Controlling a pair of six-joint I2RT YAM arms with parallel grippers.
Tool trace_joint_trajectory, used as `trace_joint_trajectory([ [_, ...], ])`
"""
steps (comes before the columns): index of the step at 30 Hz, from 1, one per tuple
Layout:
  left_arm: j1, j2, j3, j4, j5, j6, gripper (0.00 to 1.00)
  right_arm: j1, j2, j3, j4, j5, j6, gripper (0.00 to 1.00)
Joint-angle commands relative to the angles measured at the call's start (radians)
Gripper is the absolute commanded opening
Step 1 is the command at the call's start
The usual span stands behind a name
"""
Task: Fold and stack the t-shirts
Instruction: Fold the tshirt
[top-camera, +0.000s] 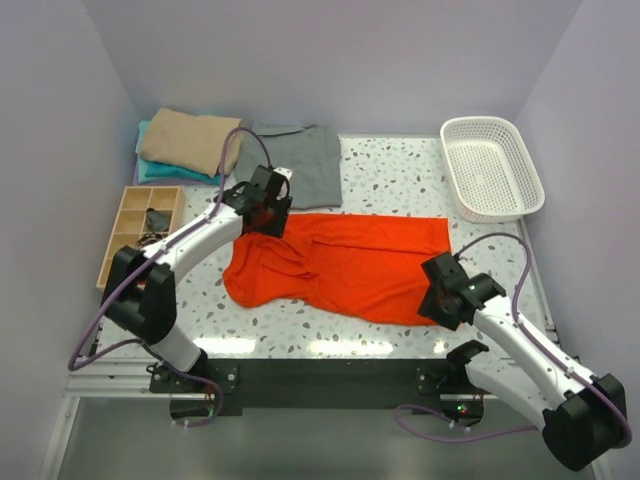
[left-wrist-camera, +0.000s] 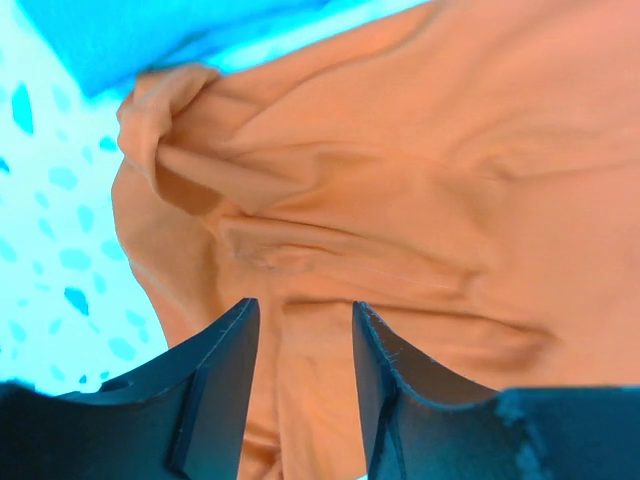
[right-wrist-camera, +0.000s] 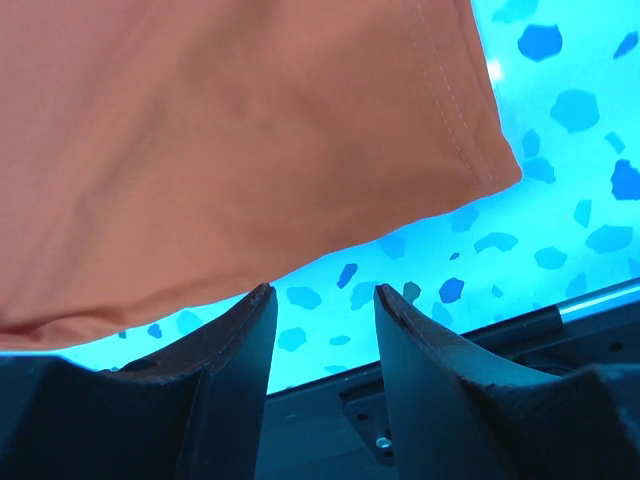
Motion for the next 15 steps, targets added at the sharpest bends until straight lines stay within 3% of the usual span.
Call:
trace_joint_trajectory([
  [1,0.001,-0.117,-0.069,0.073,0.173,0.018,0.50,-0.002,-0.031,-0.094,0.051,0.000,0.128,0.48],
  [6,0.001,-0.119,-0.109,0.099,0.227,0.001,0.51,-0.002,-0.014,-0.154,0.144,0.002,0.154,0.49],
  [15,0.001,-0.127,-0.124,0.119,0.245,0.001,0.66,-0.002,0.020,-0.214,0.258,0.037,0.146,0.49],
])
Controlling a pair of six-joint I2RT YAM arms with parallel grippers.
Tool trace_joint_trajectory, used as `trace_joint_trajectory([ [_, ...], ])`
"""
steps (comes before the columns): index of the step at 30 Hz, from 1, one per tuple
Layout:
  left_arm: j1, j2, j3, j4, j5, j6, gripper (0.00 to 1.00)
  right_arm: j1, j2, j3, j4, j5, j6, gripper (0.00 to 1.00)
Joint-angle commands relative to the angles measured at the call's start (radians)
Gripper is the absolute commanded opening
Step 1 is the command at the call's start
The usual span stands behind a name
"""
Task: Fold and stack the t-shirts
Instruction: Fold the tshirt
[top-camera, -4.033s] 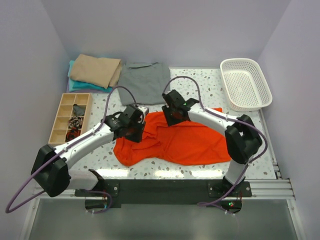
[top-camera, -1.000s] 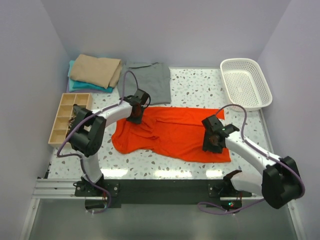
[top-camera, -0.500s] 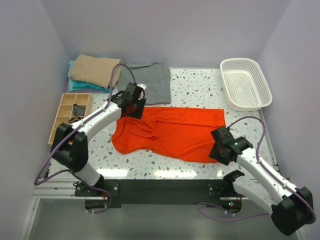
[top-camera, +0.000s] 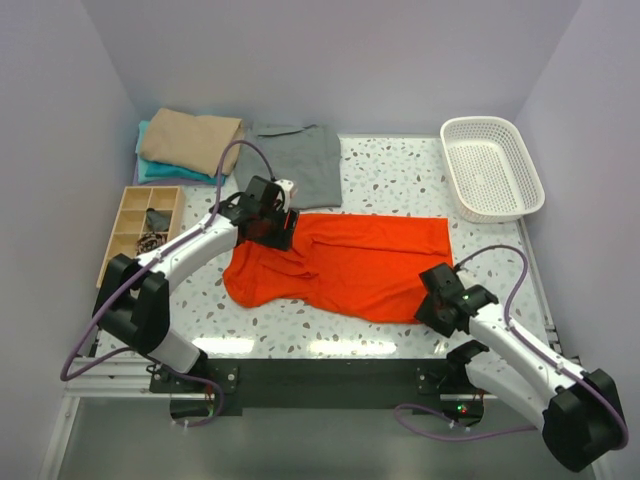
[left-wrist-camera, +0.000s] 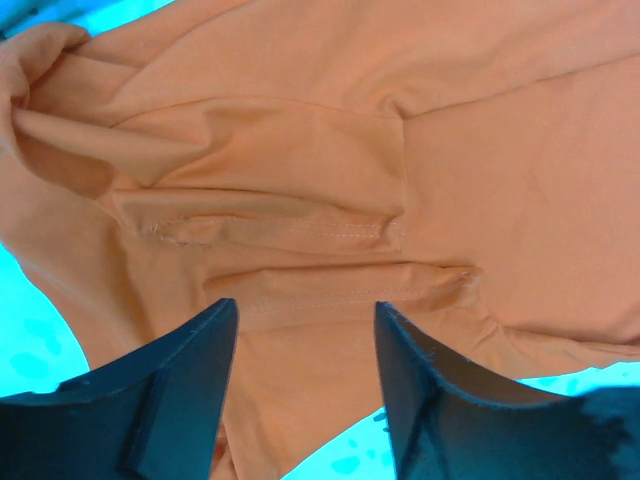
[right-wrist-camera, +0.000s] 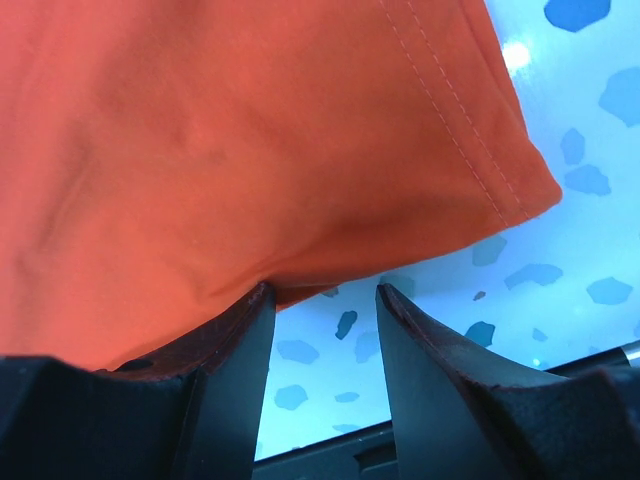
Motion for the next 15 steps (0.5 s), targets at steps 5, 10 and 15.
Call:
trace_joint_trajectory([
  [5,0.002,0.000,-0.002,0.051,0.037,0.001,0.73,-0.003,0.100,-0.006,0.126,0.033,0.000,0.37],
  [10,0.002,0.006,0.003,0.047,0.026,0.001,0.85,-0.003,0.120,-0.011,0.154,0.014,-0.013,0.00],
  [15,0.002,0.015,0.008,0.041,0.017,0.004,0.85,-0.003,0.082,0.020,0.122,0.023,-0.039,0.00],
])
